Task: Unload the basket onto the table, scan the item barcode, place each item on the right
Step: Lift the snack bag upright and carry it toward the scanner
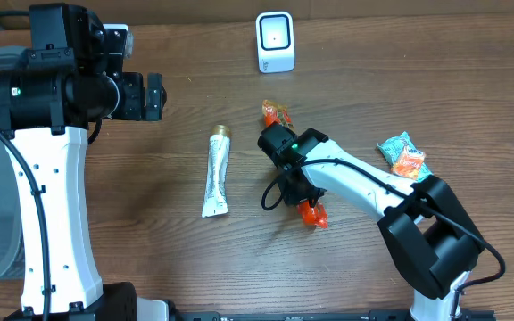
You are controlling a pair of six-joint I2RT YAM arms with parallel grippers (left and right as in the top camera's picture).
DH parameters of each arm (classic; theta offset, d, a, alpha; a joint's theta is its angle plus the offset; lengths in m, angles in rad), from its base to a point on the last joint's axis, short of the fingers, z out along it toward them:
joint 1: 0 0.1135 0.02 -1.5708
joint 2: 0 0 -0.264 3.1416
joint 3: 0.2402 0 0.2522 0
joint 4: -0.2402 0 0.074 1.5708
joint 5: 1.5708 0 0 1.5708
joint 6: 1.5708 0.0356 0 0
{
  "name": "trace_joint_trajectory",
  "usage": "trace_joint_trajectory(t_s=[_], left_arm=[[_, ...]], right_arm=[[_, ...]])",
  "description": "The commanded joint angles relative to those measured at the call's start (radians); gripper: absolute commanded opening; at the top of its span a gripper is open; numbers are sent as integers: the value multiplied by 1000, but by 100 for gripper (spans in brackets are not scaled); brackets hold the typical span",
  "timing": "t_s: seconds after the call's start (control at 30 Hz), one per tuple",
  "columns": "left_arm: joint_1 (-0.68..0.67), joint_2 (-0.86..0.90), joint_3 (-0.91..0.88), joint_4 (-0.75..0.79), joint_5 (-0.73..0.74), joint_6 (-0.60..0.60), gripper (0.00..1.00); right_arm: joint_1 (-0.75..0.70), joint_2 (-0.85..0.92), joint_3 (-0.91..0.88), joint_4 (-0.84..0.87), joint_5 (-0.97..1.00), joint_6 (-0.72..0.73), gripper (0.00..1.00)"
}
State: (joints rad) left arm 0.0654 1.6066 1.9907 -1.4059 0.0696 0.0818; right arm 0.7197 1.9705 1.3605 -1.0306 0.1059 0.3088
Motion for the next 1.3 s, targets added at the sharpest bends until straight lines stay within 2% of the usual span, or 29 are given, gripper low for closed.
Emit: trace_joint_trajectory(t_s=[0.0,0.13,0.3,0.37,0.53,0.73,1.0,1.27], left_arm=[[2,-2,15,4,-2,12,100],[2,-2,15,4,-2,12,100],[2,-2,15,4,-2,12,100],[2,-2,15,4,-2,12,100],[2,-2,15,4,-2,12,100],[2,-2,15,4,-2,12,100],[2,-2,15,4,-2,12,100],[2,-2,15,4,-2,12,100]], right_arm=[[-2,38,-29,0,-42,-3,4],[-11,7,-14,-2,-116,-24,4],[-56,-111,19,16,-323,-121,4],[-92,-165,31,20,-456,-166,4],[-231,-296,38,35,-945,-308,4],[-395,-381,38,39,-1315,-315,4],[-464,-404,38,63,-1522,-315,4],[-464,-404,38,85,-1521,-314,4]])
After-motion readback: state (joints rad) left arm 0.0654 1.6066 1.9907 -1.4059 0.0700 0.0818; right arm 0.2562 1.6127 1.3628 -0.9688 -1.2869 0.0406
